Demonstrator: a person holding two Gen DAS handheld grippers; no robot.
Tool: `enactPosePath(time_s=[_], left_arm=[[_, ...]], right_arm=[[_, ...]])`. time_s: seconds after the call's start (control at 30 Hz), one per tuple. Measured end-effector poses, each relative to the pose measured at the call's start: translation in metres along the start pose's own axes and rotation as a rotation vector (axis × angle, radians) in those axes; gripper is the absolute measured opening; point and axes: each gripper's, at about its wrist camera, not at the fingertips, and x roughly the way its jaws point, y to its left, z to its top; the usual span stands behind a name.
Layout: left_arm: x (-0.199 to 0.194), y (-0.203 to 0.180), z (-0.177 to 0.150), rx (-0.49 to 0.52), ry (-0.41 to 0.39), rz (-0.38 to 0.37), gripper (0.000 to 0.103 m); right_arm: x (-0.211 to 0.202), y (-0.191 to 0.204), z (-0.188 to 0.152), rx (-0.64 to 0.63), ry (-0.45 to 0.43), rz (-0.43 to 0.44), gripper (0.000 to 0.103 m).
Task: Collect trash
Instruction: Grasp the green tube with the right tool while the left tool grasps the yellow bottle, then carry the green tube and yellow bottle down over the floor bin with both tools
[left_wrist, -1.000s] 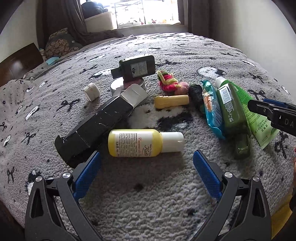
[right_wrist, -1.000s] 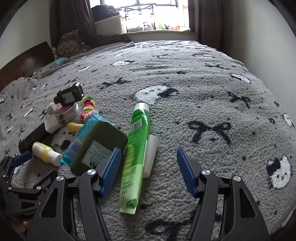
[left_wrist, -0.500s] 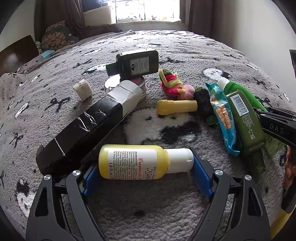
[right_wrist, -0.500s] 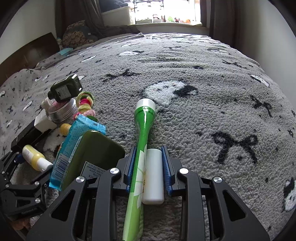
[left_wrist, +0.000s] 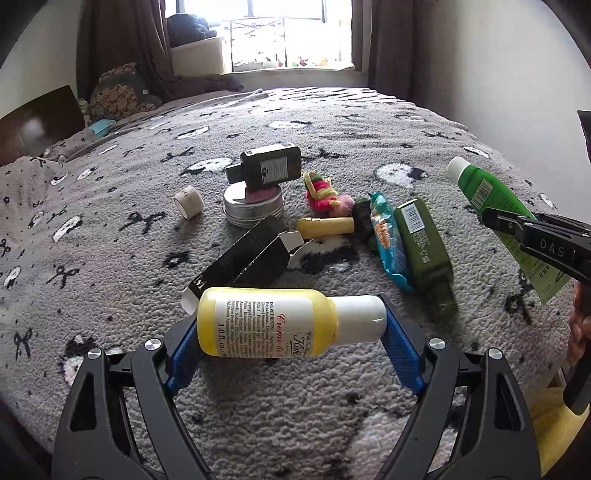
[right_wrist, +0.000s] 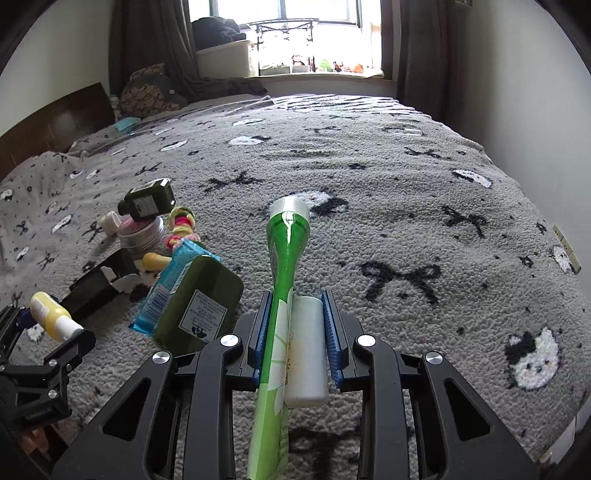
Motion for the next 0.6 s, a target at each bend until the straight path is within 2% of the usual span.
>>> enactPosePath(time_s=[0.33,0.6], left_arm=[[-0.066,0.000,-0.009,-0.007,-0.086,0.000,0.080],[-0.120,-0.002,-0.035,-0.014,-0.144,-0.009,0.080]], right_arm=[[-0.081,0.014,-0.012,-0.015,-0.107,0.027,0.027],[-0.142,0.031,-0.044,-0.040,-0.170,0.080,0.027]])
